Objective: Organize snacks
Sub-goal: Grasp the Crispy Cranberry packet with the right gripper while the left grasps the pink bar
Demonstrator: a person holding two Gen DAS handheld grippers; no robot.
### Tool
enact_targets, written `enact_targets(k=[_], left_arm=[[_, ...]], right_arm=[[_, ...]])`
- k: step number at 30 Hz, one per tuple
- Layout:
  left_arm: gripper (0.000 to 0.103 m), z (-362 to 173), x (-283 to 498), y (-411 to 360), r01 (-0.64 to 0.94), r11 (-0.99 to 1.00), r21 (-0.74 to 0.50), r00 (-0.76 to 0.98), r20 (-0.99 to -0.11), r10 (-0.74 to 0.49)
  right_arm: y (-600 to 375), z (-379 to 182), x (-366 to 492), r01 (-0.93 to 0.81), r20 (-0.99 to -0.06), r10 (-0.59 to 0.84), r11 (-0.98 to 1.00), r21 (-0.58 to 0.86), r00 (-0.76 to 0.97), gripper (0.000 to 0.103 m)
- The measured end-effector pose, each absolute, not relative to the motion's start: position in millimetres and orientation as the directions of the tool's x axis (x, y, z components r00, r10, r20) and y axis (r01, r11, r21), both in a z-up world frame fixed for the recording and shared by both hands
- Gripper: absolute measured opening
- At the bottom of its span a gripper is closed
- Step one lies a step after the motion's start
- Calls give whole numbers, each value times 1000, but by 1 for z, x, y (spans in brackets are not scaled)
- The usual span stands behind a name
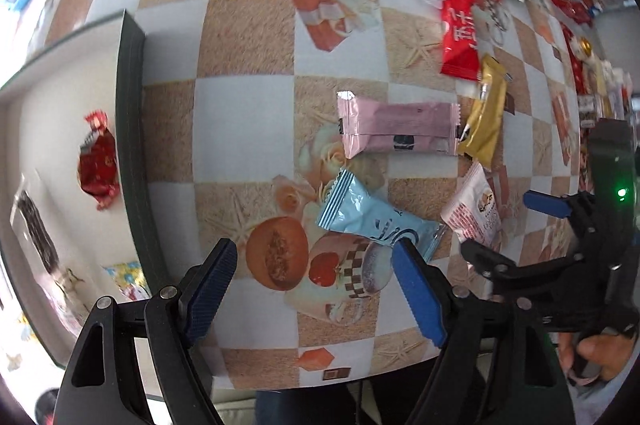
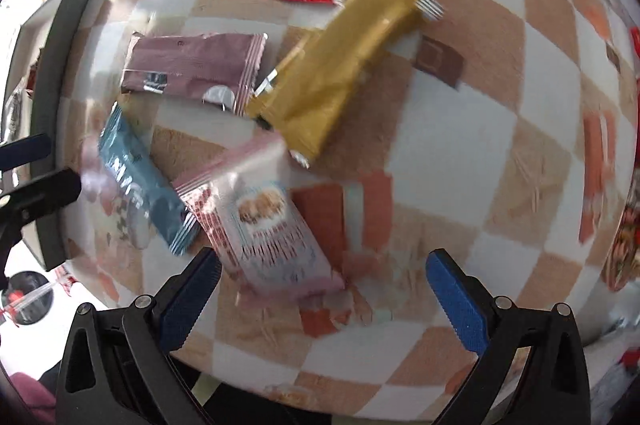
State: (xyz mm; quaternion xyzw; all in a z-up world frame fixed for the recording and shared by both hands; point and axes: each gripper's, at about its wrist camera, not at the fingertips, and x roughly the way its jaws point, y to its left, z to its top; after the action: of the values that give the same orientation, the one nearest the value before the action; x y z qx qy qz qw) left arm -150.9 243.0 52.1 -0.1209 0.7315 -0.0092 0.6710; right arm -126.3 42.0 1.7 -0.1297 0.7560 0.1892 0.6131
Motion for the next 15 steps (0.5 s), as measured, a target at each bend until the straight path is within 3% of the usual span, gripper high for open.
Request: enact_targets(k=[5,7,13,15], left_arm=[[83,39,-154,242,-291,935,-203,-110,-964,-244],[83,43,-151,238,-279,946,-163,-93,-976,-195],[83,76,-135,188,150,983,105,115,-989,88],[83,78,-133,172,276,946,172,171,-977,128]], right_arm=[[46,-6,-123,-458,-980,-22,886,72,-197,103],[54,-8,-125,-476,-981,-29,877,66,-189,103],[53,-8,-119,-468,-977,-33,881,71,-210,103],[62,-13,-101,-468,-982,-14,881,78,-190,101]])
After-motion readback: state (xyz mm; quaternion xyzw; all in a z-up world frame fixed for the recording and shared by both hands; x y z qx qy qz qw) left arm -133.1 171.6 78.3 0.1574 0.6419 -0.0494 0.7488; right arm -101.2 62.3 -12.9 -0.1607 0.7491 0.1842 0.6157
